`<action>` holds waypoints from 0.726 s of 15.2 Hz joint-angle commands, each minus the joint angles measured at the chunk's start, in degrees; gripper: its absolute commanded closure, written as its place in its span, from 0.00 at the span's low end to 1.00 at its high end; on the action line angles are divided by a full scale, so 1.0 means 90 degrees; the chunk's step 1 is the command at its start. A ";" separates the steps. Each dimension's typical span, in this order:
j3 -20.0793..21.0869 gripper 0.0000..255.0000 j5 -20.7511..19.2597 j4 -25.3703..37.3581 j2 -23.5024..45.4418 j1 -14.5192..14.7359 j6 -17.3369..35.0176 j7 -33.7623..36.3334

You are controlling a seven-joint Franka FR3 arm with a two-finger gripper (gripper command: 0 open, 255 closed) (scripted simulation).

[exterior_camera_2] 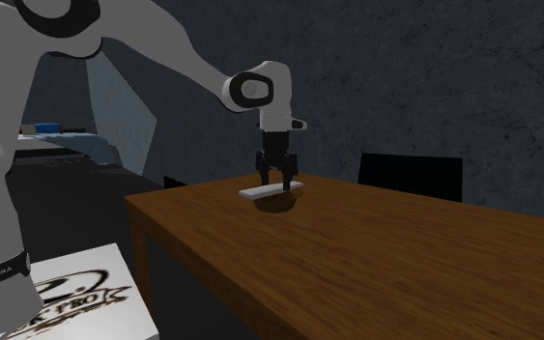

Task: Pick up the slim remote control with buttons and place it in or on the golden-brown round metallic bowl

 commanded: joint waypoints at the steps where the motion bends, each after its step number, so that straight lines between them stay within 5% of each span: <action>1: 0.0000 0.00 0.0000 0.0000 0.0000 0.0000 0.0000 0.0000; 11: -0.0031 0.00 -0.0088 0.0470 -0.0259 0.0018 -0.0719 0.0057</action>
